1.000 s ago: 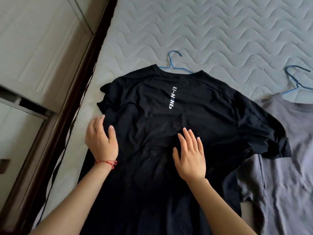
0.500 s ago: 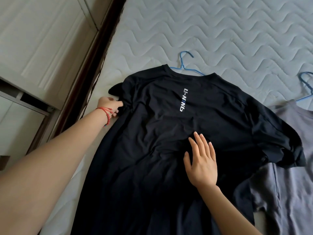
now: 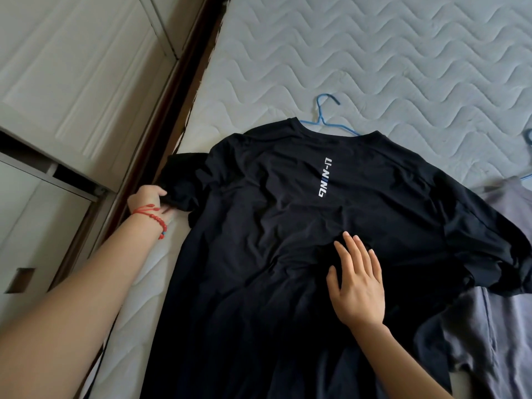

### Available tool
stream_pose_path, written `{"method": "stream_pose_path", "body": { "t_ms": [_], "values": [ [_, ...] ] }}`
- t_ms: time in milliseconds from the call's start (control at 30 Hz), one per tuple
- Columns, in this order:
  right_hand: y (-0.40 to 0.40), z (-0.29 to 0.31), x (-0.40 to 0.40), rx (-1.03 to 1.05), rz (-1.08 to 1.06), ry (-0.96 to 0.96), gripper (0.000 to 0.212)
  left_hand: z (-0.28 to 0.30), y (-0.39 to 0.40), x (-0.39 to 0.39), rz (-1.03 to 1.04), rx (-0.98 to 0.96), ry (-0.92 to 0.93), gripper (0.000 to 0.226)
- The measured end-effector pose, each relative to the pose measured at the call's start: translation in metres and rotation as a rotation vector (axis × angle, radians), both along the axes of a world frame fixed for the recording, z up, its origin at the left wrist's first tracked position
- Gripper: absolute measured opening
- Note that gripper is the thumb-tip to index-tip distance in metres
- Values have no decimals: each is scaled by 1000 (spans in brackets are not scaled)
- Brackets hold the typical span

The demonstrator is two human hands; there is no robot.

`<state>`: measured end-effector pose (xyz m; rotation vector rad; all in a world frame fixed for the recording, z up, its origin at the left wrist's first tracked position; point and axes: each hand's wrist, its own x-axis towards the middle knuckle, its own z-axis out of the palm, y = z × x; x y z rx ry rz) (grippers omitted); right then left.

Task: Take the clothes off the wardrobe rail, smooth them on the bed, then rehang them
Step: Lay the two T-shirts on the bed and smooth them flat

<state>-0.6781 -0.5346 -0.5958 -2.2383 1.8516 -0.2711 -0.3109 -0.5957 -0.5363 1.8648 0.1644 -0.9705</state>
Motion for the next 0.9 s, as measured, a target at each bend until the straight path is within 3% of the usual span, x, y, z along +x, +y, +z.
{"method": "stream_pose_path", "body": {
  "t_ms": [100, 233, 333, 433, 500, 600, 700, 900],
  "values": [
    [0, 0, 1, 6, -2, 3, 47, -9, 10, -10, -1, -155, 194, 34],
    [0, 1, 1, 5, -3, 10, 48, -12, 14, -3, 14, -172, 120, 33],
    [0, 2, 1, 5, -6, 9, 47, -38, 28, 41, 118, -37, -13, 32],
    [0, 3, 2, 13, -8, 15, 48, -50, 49, 54, 109, 117, 0, 30],
    [0, 3, 2, 11, -7, 17, 48, -38, 51, 41, 26, 223, -80, 24],
    [-1, 3, 3, 12, -8, 17, 48, -31, 36, 34, -81, 284, -408, 51],
    [0, 2, 2, 5, -8, 18, 48, -24, 16, 29, -426, 267, -677, 48],
    [0, -1, 3, -22, -8, 7, 47, -35, -7, 33, -882, 92, -817, 45]
  ]
}}
